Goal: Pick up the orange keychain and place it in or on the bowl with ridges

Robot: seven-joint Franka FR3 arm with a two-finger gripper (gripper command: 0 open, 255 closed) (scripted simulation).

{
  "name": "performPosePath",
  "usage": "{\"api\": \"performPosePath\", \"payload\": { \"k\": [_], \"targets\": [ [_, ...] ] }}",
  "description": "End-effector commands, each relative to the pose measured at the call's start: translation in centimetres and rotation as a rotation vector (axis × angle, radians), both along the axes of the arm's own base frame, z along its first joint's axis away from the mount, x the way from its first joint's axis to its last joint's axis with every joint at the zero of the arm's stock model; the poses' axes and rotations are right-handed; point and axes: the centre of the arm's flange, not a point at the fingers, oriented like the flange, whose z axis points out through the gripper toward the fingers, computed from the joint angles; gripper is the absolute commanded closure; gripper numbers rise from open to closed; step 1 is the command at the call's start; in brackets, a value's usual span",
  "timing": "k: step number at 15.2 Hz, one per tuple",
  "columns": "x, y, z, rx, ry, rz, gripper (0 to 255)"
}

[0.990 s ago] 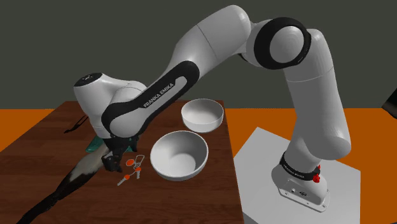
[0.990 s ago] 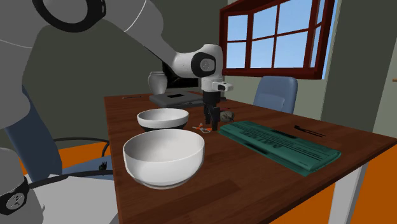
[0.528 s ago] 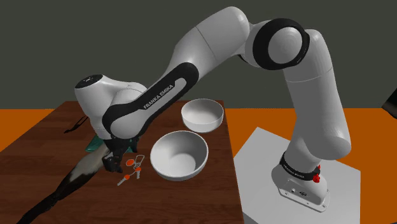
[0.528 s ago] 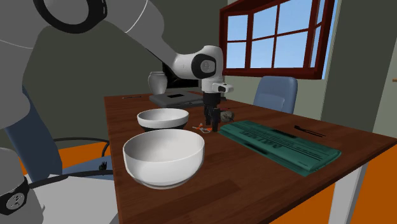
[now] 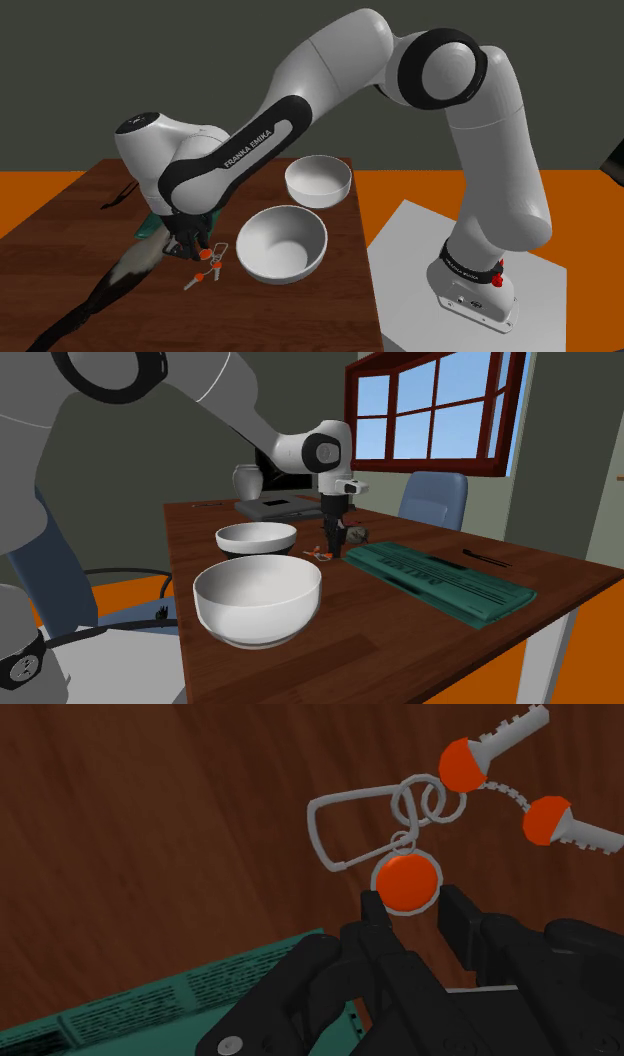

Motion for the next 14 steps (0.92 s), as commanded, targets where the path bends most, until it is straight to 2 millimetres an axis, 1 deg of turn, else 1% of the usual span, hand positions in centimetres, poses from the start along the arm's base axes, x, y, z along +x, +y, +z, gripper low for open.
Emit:
{"api": "performPosePath", "payload": {
  "k": [1, 2, 14],
  "targets": [
    [-0.3, 0.3, -0.8, -0.002, 0.012, 0.005, 255],
    [-0.4, 0.0, -0.8, -0.002, 0.012, 0.005, 255],
    [-0.4, 0.0, 5.6, -0.002, 0.012, 0.005, 255]
  ]
}}
